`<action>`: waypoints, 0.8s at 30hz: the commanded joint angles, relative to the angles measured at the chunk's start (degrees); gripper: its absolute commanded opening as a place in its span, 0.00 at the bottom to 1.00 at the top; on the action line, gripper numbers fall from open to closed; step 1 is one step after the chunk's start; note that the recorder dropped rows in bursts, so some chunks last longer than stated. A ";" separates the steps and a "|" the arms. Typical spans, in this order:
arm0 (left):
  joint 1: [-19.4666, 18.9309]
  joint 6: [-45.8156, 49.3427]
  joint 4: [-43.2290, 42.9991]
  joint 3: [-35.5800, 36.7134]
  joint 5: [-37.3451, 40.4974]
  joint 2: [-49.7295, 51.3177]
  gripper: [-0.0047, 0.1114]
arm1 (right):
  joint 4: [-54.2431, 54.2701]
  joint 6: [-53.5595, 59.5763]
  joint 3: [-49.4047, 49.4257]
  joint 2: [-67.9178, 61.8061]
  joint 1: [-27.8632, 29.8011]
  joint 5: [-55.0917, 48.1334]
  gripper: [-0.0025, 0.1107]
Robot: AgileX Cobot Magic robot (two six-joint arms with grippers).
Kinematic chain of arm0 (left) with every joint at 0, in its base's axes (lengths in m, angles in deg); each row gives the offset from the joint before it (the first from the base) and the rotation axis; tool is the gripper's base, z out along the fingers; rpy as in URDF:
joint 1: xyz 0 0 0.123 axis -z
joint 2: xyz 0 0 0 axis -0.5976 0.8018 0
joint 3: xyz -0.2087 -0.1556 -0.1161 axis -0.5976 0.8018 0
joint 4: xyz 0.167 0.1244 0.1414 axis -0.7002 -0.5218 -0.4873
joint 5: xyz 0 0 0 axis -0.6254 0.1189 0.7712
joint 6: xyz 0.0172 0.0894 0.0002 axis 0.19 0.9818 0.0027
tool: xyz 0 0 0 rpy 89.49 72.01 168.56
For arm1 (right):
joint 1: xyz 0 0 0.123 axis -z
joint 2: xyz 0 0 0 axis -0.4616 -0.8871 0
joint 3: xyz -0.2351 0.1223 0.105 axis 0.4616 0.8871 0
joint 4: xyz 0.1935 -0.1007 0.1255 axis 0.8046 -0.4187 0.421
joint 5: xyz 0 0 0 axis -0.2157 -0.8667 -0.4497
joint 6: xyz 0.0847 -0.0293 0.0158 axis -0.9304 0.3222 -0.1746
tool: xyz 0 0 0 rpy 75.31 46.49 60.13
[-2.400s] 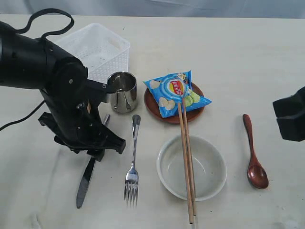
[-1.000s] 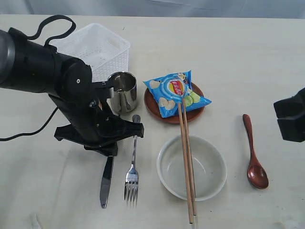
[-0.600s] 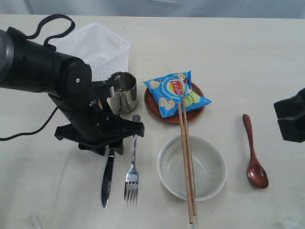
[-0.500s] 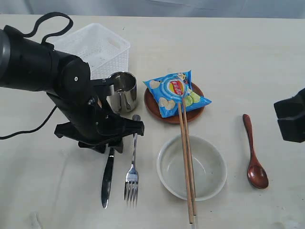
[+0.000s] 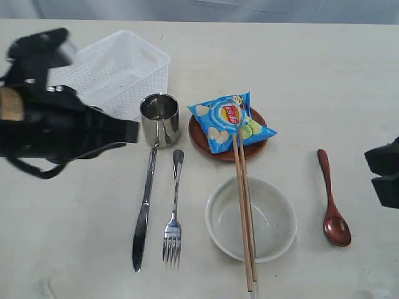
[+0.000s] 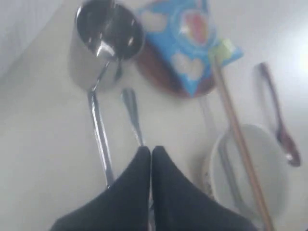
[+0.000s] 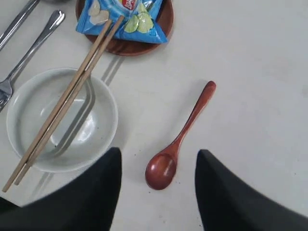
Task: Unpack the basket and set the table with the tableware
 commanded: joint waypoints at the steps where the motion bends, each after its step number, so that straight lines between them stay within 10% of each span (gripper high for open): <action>1: 0.31 2.25 -0.70 8.22 -7.04 -18.35 0.04 | 0.75 1.15 -0.35 1.35 0.04 -0.67 0.35; 6: 0.31 8.01 -0.88 10.46 -4.73 -32.88 0.04 | 1.56 1.35 -0.35 3.85 0.04 4.15 0.02; 24: 0.31 14.83 -0.89 10.46 -0.71 -52.46 0.04 | 1.85 1.10 -0.35 9.15 0.04 9.56 0.02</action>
